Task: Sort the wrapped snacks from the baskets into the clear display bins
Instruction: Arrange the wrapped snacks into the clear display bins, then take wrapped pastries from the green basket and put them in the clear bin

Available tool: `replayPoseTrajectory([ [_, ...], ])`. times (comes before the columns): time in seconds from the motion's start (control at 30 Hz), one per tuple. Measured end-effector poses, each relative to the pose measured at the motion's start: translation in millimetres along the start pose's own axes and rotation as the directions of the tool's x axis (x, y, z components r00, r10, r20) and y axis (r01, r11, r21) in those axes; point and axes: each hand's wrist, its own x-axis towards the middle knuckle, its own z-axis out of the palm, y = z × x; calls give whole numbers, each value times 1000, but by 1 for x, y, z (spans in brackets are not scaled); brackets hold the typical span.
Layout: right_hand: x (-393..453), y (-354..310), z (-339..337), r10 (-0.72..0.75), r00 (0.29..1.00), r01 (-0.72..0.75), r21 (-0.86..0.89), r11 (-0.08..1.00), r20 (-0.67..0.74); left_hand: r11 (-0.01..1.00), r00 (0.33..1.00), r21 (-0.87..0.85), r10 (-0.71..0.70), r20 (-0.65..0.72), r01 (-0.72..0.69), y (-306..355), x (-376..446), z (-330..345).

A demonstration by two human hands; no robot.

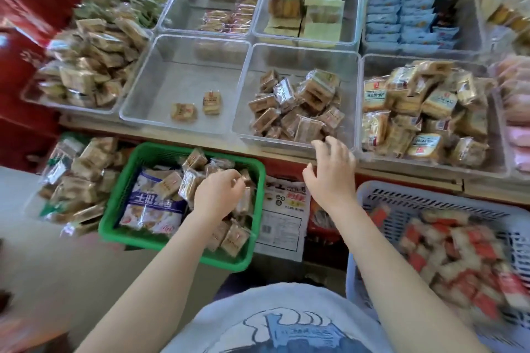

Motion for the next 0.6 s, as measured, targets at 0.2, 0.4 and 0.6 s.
replayPoseTrajectory([
  [0.2, -33, -57, 40, -24, 908, -8, 74, 997, 417, 1000, 1000, 20, -15, 23, 15, -55, -1, -6],
  [0.4, -39, -130, 87, 120, 844, -188, 78, 979, 523, 996, 994, 55, 66, 91, -72, -137, 18, -28],
  [0.6, -30, -201, 134, 326, 733, -500, 148, 853, 597, 978, 962, 88, 167, 215, -189, -185, 35, -36],
])
